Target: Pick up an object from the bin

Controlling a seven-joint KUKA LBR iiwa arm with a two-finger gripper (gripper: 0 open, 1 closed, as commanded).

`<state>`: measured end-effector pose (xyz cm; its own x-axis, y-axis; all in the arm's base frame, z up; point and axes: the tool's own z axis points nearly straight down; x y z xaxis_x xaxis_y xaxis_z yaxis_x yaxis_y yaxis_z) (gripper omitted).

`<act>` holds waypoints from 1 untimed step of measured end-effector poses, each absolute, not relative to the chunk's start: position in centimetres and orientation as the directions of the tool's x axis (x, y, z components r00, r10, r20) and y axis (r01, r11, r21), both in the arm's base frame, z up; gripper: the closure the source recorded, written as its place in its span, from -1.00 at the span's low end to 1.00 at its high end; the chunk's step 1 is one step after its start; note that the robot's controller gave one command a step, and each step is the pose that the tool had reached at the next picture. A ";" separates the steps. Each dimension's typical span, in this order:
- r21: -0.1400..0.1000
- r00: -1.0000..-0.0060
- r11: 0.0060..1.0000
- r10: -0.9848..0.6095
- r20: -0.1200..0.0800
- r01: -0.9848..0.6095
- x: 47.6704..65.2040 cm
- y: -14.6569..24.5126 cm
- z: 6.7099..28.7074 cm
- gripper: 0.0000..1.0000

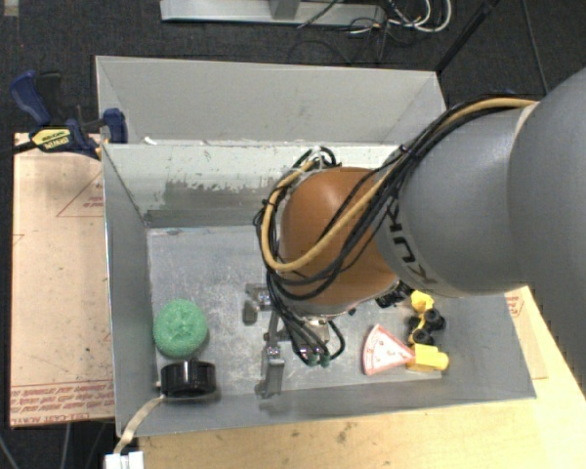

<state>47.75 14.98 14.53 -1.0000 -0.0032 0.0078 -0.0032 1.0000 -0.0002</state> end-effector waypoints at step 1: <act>0.001 -1.000 1.000 0.000 0.001 0.000 47.9 14.9 14.9 -1.00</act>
Offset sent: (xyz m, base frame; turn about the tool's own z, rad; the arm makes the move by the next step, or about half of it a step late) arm 0.0122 0.0549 -0.0727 0.1480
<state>47.95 14.91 14.92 -1.0000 0.0003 0.0011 0.0003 1.0000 0.0010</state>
